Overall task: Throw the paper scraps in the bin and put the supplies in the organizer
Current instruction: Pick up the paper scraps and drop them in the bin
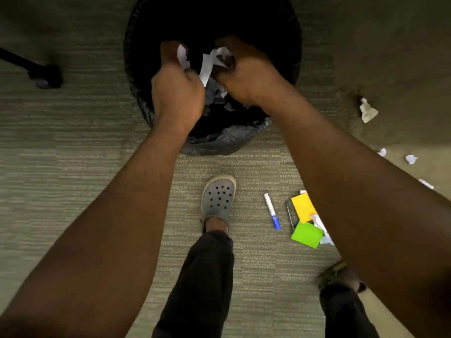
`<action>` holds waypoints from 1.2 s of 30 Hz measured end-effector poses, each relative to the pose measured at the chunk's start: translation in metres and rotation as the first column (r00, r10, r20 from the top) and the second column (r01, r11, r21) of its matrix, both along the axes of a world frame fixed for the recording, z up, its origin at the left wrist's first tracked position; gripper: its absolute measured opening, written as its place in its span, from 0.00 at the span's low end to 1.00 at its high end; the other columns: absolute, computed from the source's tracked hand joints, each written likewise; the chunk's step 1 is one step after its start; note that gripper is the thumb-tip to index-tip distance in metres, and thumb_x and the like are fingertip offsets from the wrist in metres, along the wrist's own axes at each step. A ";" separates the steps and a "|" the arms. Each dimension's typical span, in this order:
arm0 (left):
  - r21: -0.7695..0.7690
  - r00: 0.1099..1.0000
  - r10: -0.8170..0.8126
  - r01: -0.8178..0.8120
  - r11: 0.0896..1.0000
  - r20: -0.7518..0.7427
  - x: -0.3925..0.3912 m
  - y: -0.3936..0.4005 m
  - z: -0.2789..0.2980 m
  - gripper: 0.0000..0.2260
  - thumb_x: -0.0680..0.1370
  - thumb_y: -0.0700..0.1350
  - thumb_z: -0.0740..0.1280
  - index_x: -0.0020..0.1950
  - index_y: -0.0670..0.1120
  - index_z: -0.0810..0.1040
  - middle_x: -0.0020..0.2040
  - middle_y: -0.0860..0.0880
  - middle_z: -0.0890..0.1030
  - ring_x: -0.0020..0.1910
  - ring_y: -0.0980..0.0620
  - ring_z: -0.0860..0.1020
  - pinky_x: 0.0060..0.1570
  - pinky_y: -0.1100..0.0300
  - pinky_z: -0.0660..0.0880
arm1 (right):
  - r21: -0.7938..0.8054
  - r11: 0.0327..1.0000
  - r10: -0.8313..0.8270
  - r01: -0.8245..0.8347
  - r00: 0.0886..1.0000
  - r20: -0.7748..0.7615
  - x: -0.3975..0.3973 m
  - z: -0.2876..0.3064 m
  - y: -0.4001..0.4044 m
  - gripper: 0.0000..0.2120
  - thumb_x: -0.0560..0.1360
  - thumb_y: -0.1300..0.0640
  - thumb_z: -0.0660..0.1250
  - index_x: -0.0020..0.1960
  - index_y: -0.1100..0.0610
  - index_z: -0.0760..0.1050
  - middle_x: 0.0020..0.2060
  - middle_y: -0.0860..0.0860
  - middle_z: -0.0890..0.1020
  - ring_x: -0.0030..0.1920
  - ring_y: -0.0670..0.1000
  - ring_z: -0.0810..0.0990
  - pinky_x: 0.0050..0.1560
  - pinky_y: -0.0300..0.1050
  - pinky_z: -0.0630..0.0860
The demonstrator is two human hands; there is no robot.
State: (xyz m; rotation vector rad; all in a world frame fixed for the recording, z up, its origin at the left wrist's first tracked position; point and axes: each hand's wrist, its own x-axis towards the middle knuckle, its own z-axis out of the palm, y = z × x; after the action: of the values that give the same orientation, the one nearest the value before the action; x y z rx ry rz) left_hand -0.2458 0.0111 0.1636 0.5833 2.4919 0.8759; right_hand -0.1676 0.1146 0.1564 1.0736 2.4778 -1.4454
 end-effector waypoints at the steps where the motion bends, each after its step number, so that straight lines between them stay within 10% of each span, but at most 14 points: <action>1: -0.014 0.998 -0.014 0.015 1.000 0.068 -0.002 0.002 -0.005 0.18 0.81 0.41 0.55 0.71 0.42 0.64 0.63 0.45 0.76 0.56 0.50 0.76 0.39 0.74 0.66 | 0.008 1.000 0.019 -0.019 1.000 0.021 0.001 0.000 0.003 0.23 0.80 0.51 0.63 0.73 0.53 0.63 0.67 0.51 0.74 0.65 0.51 0.74 0.57 0.39 0.72; 5: -0.002 0.931 -0.023 0.026 1.000 0.365 -0.005 0.002 -0.009 0.29 0.80 0.45 0.55 0.79 0.48 0.49 0.77 0.44 0.61 0.72 0.47 0.65 0.67 0.55 0.66 | 0.092 0.991 -0.090 0.093 0.995 -0.038 0.021 0.012 0.012 0.22 0.80 0.53 0.61 0.73 0.53 0.65 0.68 0.51 0.74 0.65 0.50 0.75 0.60 0.40 0.72; 12: 0.175 0.988 -0.129 0.113 0.978 0.081 0.052 -0.018 0.013 0.20 0.80 0.45 0.56 0.72 0.46 0.69 0.55 0.47 0.79 0.50 0.55 0.77 0.53 0.63 0.71 | 0.047 0.841 -0.517 0.540 0.825 -0.229 0.109 -0.004 0.004 0.11 0.78 0.56 0.62 0.56 0.56 0.79 0.45 0.45 0.84 0.43 0.39 0.80 0.44 0.32 0.74; 17: 0.247 0.942 -0.314 0.335 0.909 -0.122 0.140 -0.009 -0.014 0.13 0.79 0.40 0.59 0.58 0.38 0.78 0.53 0.46 0.81 0.53 0.52 0.79 0.55 0.61 0.75 | 0.070 0.768 -0.617 0.636 0.765 -0.184 0.197 -0.061 -0.014 0.07 0.78 0.57 0.63 0.51 0.56 0.79 0.40 0.47 0.83 0.38 0.42 0.79 0.40 0.36 0.74; 26: -0.019 0.839 -0.542 0.543 0.839 0.035 0.289 0.035 -0.139 0.14 0.73 0.40 0.63 0.58 0.42 0.77 0.53 0.43 0.80 0.52 0.43 0.78 0.51 0.55 0.73 | 0.181 0.834 -0.549 0.521 0.816 0.181 0.399 -0.154 0.012 0.10 0.75 0.59 0.60 0.50 0.56 0.80 0.43 0.53 0.85 0.42 0.53 0.82 0.43 0.38 0.70; 36: -0.382 0.642 -0.765 0.720 0.579 0.052 0.371 0.155 -0.228 0.35 0.71 0.54 0.71 0.75 0.53 0.60 0.76 0.37 0.58 0.73 0.34 0.59 0.70 0.45 0.65 | 0.376 0.766 -0.640 0.522 0.673 0.371 0.523 -0.217 0.087 0.24 0.74 0.52 0.68 0.67 0.55 0.67 0.65 0.57 0.69 0.65 0.58 0.69 0.61 0.51 0.72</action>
State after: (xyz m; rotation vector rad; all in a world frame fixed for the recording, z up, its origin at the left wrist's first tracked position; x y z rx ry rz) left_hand 0.1254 0.1660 -0.0645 1.4297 2.0628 0.0226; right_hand 0.3551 0.2016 -0.0606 2.1345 2.0432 -0.7859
